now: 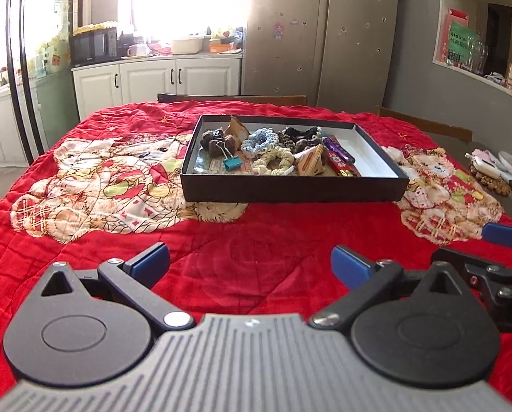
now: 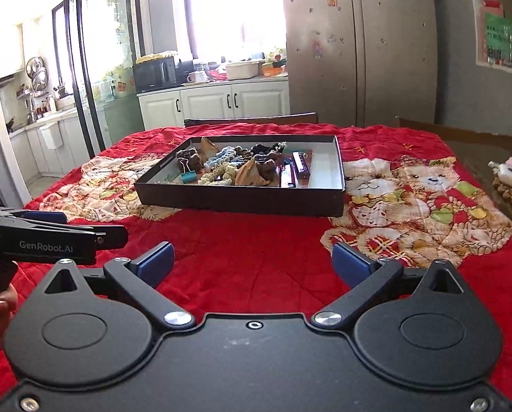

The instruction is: Organize objects

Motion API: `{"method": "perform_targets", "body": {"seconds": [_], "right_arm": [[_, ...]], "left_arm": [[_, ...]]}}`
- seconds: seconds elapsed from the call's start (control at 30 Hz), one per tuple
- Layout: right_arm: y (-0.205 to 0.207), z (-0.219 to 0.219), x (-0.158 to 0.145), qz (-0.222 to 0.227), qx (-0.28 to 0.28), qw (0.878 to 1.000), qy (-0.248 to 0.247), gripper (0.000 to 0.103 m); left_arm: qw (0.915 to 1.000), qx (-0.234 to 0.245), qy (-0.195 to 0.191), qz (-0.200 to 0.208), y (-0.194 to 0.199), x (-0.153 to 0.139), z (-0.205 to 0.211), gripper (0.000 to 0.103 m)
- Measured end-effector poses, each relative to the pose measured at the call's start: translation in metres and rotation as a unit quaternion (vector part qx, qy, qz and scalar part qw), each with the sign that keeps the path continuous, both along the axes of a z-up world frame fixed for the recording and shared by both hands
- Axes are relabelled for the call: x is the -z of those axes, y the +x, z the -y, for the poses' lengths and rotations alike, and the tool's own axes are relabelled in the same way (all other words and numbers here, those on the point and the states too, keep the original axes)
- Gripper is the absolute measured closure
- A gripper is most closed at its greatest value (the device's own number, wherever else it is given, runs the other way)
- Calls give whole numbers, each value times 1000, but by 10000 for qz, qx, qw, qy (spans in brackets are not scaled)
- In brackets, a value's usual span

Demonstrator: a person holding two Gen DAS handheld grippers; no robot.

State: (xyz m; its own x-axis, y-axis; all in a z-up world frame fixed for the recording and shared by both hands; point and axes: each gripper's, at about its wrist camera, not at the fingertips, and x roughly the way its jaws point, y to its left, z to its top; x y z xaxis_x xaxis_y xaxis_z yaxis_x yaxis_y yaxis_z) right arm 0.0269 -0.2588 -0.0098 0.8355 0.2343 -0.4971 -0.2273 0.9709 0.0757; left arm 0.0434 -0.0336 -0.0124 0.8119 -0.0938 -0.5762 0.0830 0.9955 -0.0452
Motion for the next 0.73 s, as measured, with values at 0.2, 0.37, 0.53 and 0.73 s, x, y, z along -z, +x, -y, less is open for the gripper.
{"method": "perform_targets", "body": {"seconds": [0.2,0.37,0.53,0.73], "right_arm": [[-11,-7,3,97,44,9999,-115,2],[-13,-13,7,68,9,9998,-208,2],[-14,-14,12,-12,-4,9998,-199,2],[-13,-14,16,-76,-31,9998,-161,2]], "left_arm": [[9999,-40,160,-27,-6,5,6,0],[9998,-44,196,5,-9,7,8,0],[9997,-94,211,44,-11,7,6,0],[9999,-17,105,-27,-9,10,3,0]]}}
